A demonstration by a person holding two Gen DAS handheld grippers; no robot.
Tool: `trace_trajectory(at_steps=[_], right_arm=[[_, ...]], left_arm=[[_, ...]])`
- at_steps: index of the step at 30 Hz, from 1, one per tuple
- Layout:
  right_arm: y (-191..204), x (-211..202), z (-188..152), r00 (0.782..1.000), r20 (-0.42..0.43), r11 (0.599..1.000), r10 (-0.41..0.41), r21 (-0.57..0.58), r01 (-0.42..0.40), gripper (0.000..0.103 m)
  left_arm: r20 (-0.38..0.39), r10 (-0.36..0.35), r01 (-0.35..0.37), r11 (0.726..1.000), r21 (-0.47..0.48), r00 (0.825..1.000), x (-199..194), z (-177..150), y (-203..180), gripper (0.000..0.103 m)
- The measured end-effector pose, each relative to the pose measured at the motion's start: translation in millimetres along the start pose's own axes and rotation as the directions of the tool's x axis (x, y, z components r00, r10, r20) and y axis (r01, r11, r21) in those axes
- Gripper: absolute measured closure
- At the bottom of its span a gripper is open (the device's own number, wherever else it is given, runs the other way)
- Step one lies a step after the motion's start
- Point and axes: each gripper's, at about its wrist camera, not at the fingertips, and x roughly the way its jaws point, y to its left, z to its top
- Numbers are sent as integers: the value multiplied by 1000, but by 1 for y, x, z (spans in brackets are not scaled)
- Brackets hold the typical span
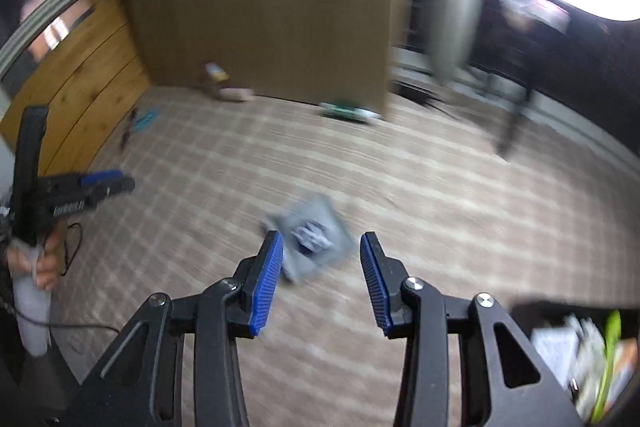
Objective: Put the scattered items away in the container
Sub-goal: 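Grasp the black pen with the left gripper while the right grasps a clothespin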
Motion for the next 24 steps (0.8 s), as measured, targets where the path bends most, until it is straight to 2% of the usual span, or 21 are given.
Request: trace_trajectory(at_steps=[2, 7, 12, 14, 19, 22, 24], right_arm=[[28, 19, 21, 999, -9, 998, 38, -51, -38, 63], [109, 73, 79, 989, -53, 981, 141, -128, -147, 63], [184, 130, 130, 973, -124, 965, 196, -152, -213, 63], [213, 155, 150, 972, -143, 966, 188, -152, -209, 63], [255, 215, 183, 955, -233, 979, 181, -47, -197, 63], [266, 249, 191, 934, -297, 980, 199, 46, -194, 63], [268, 265, 193, 927, -319, 980, 196, 91, -176, 63]], left_arm=[[17, 60, -58, 995, -79, 998, 3, 7, 40, 66], [9, 136, -132, 971, -197, 991, 20, 26, 108, 66], [-13, 157, -156, 963, -221, 987, 47, 44, 138, 66], [-14, 170, -169, 961, -220, 985, 57, 49, 143, 66], [-15, 162, -161, 954, -254, 987, 76, 55, 159, 66], [-19, 156, -155, 956, -249, 988, 85, 56, 165, 68], [-9, 163, -161, 957, -241, 987, 88, 55, 167, 68]])
